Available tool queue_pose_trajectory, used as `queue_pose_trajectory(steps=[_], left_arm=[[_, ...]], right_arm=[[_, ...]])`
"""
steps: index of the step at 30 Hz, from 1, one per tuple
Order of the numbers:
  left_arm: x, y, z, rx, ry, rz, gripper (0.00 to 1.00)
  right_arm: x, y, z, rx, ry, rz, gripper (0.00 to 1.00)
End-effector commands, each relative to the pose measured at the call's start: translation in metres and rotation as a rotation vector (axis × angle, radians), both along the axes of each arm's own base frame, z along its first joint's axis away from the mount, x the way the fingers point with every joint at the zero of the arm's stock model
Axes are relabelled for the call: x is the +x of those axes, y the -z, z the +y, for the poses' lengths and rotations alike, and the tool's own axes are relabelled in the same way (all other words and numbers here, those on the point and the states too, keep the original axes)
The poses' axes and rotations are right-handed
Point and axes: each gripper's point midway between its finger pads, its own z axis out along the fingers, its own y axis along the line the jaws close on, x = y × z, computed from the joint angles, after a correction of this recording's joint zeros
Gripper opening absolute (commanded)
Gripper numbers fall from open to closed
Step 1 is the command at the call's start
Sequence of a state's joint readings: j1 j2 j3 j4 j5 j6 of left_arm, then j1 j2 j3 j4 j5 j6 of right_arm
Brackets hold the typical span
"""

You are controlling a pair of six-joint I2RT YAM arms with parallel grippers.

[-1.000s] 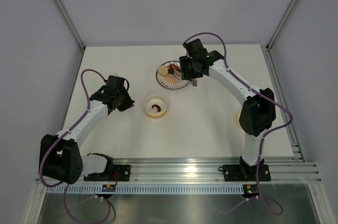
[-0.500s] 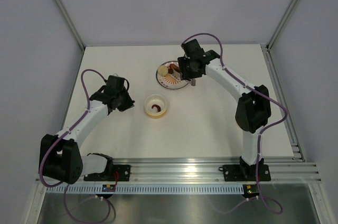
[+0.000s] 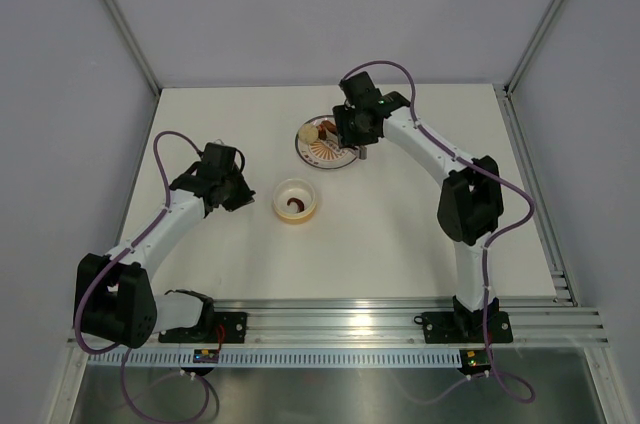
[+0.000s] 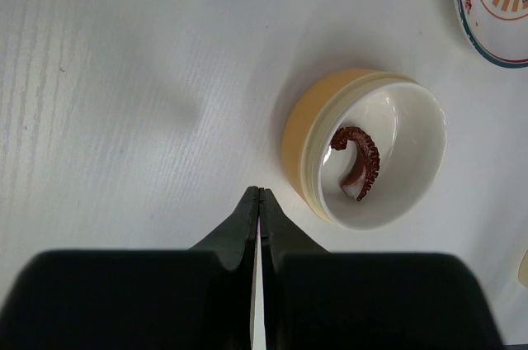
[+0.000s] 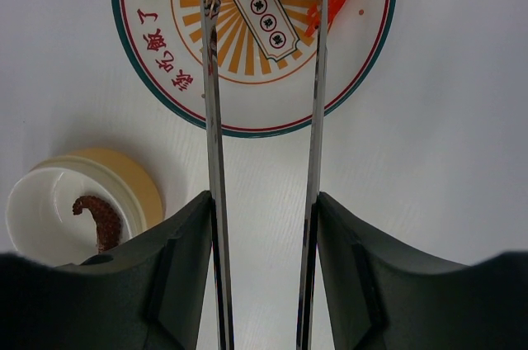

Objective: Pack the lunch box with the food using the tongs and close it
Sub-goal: Pick up the fake food from the plate.

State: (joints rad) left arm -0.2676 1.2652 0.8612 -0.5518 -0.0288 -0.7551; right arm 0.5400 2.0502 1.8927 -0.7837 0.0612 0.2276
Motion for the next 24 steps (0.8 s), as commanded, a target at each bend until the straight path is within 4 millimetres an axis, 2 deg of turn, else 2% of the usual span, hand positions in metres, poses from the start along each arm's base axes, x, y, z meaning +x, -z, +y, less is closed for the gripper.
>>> queue_pose_trajectory(steps=[1,8,17,18,24], left_arm=[[0.0037,-0.0036,-0.0029,-0.005,0.023,-0.022,0.0],[0.0027,0.0023,-0.0041,-0.004,0.031,-0.008,0.0],[0.0041,-0.0006,-0.0042,0.001,0.038,-0.011,0.0],[0.0046,-0.0008,-0.0038,0.0,0.037,-0.012,0.0],[0.0038,-0.0001,-0.0039,-0.001,0.036,-0.009,0.0]], right_arm=[[0.0137,-0.0144,0.0015,0.019,-0.006,-0.041,0.57],[0.0184,-0.017,0.0034,0.041,0.006,-0.044,0.53],[0.0196,-0.0155,0.0039,0.048,0.004,-0.026,0.47],[0.0199,-0.0151,0.0034,0.049,0.003,-0.026,0.42],[0.0152,-0.0213,0.0042,0.064,-0.007,-0.026,0.32]])
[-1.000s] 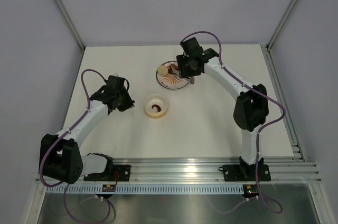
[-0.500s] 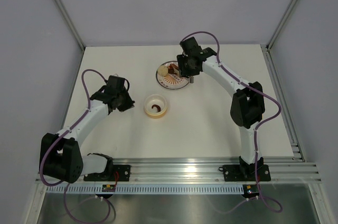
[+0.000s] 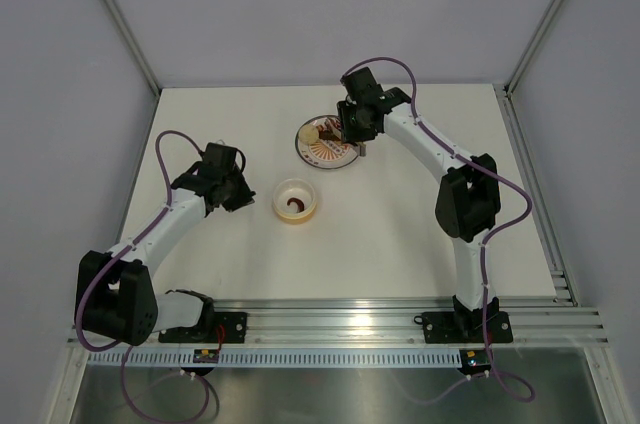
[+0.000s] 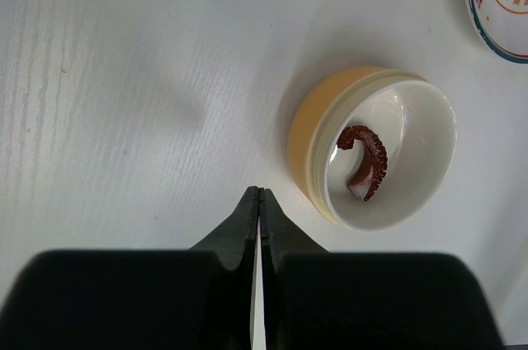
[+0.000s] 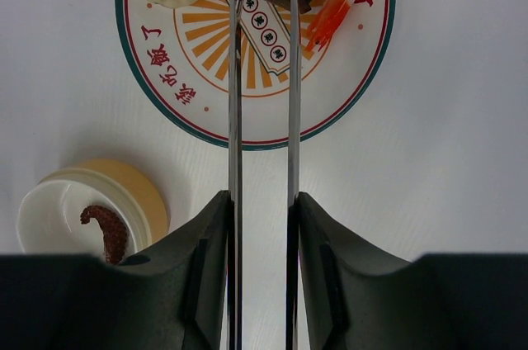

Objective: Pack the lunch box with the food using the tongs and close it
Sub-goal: Pick up the fake food from the plate.

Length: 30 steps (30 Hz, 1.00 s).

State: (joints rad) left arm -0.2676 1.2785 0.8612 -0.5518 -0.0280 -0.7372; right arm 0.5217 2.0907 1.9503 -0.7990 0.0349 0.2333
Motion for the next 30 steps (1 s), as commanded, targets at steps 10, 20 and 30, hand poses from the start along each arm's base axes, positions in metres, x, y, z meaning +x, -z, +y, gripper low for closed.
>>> queue_pose_trajectory(steps=[10,20,30], left_arm=[[0.005,-0.006,-0.005,-0.018,0.021,-0.023,0.0],[0.005,-0.005,-0.006,-0.021,0.018,-0.022,0.0],[0.005,-0.005,-0.006,-0.022,0.018,-0.024,0.0]], right_arm=[[-0.013,-0.032,0.002,0.073,-0.044,-0.03,0.16],[-0.029,-0.039,-0.003,0.091,-0.056,-0.026,0.12],[-0.04,-0.058,-0.011,0.117,-0.036,-0.07,0.06]])
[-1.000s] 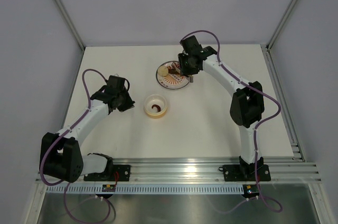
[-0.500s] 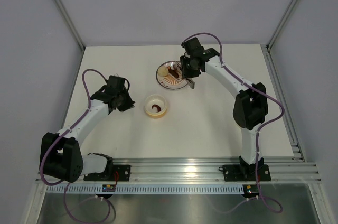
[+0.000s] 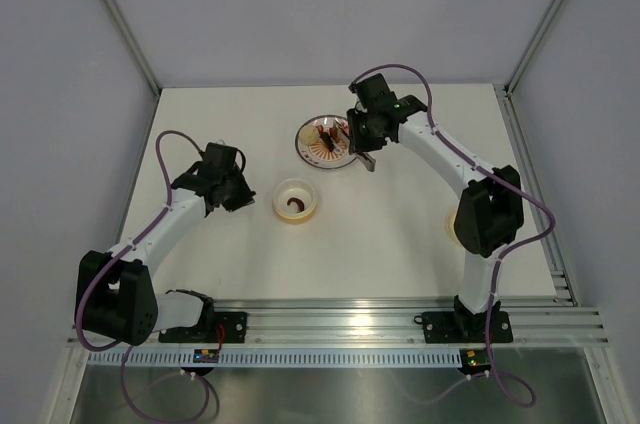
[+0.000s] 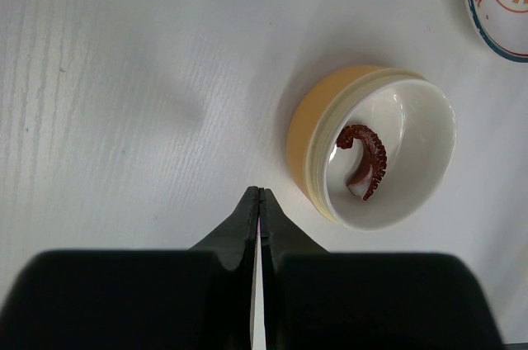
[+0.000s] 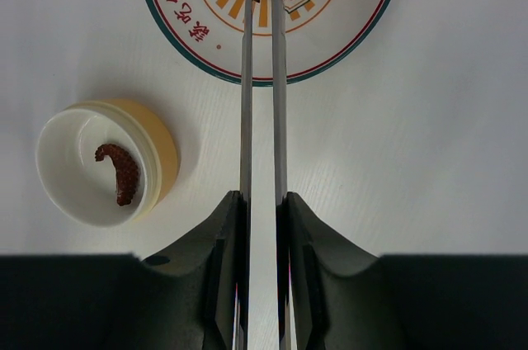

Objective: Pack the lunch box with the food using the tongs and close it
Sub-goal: Pick up the fake food from the plate.

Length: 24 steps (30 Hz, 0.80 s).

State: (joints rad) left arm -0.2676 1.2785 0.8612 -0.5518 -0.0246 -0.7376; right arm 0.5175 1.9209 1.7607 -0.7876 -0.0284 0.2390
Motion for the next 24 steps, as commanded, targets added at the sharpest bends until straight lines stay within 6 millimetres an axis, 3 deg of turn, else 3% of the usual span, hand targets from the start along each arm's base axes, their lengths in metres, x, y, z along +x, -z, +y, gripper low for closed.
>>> queue_pose_trajectory(steps=[1,9,15,18,24], left_arm=[[0.006,-0.004,-0.005,-0.019,0.016,-0.025,0.0],[0.0,0.014,-0.009,-0.04,0.013,0.029,0.0],[-0.017,0.035,-0.014,-0.059,0.005,0.091,0.0],[-0.028,0.045,-0.03,-0.117,0.026,0.112,0.0],[-0.025,0.052,-0.064,-0.184,0.1,0.109,0.0]], right_arm=[[0.0,-0.049,0.001,0.079,0.001,-0.113,0.06],[-0.007,-0.059,-0.007,0.08,0.016,-0.136,0.0],[-0.009,-0.057,-0.007,0.083,0.014,-0.131,0.0],[-0.009,-0.057,-0.006,0.086,0.014,-0.132,0.0],[-0.011,-0.062,-0.007,0.093,0.01,-0.139,0.0]])
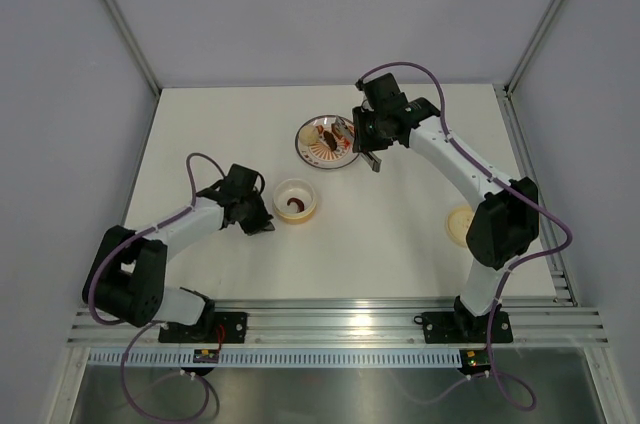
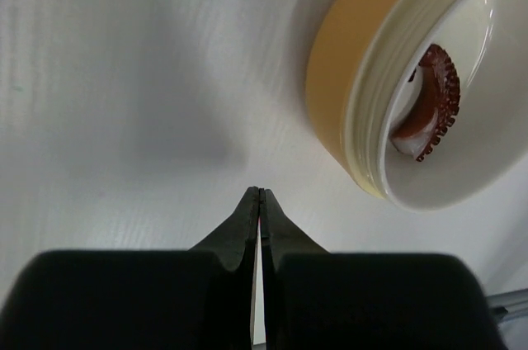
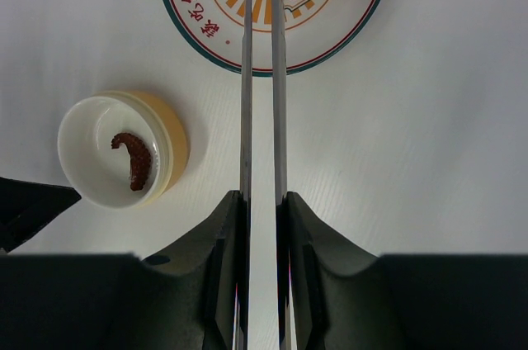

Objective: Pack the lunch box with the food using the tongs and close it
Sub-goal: Pick up the fake food from the plate, then move the packing box to the center of the board.

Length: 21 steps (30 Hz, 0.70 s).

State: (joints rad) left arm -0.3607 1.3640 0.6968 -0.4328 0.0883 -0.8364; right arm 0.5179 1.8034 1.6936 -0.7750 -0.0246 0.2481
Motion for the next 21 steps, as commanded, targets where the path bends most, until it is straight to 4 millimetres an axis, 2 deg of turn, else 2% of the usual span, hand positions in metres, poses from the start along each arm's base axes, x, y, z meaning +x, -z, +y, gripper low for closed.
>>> queue_pose_trajectory(steps=[1,9,12,21], left_arm=[[0.02,-0.011,-0.027,-0.082,0.026,-0.063,0.0],[0.041,-0.009,-0.036,-0.069,0.043,-0.078,0.0],[0.055,-0.013,-0.039,-0.057,0.051,-0.095,0.0],[0.074,-0.012,-0.048,-0.043,0.067,-0.1,0.0]], right_arm=[[0.002,-0.035,0.002,0.063,-0.002,-0.089,0.0],[-0.007,-0.042,-0.001,0.077,-0.006,-0.091,0.0],[-0.012,-0.045,0.002,0.085,-0.017,-0.09,0.0],[-0.028,-0.057,0.007,0.11,-0.036,-0.108,0.0]])
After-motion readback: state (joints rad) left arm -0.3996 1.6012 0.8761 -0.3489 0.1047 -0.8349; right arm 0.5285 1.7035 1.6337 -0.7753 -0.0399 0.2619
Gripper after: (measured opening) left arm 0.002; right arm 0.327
